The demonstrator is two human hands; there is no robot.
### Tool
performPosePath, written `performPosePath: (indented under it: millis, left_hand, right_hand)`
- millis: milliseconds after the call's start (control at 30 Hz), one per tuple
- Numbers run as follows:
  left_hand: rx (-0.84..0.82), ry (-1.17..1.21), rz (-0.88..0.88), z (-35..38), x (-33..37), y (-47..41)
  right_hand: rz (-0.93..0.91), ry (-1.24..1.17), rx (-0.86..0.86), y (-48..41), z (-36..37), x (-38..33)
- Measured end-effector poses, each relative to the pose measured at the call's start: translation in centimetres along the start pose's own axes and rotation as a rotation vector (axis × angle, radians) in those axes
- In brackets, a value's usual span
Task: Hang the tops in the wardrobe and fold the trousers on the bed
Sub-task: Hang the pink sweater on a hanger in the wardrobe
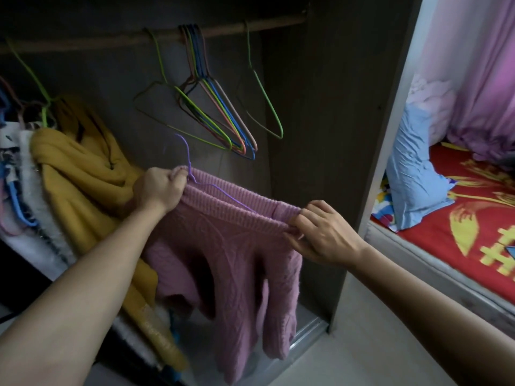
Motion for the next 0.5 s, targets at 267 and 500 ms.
performPosePath:
  millis: [267, 500]
  left_hand:
    - [-0.068, 0.043, 0.317, 1.2, 7.5, 3.3]
    - [-0.106, 0.304, 0.113, 2.1, 9.8, 4.8]
  right_hand:
    - [0.14, 0.044, -0.175, -3.1, 1.0, 1.6]
    - [0.313, -0.11, -0.326, -4.7, 2.9, 2.5]
Point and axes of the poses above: each hand's wrist, its own y-axis away from the middle knuckle, its own z-axis out of the palm, x = y × z, the point moved 9 cm from there along -y, towards the middle knuckle, and after that the axes turned 9 degrees about x, right-handed, at the moved point
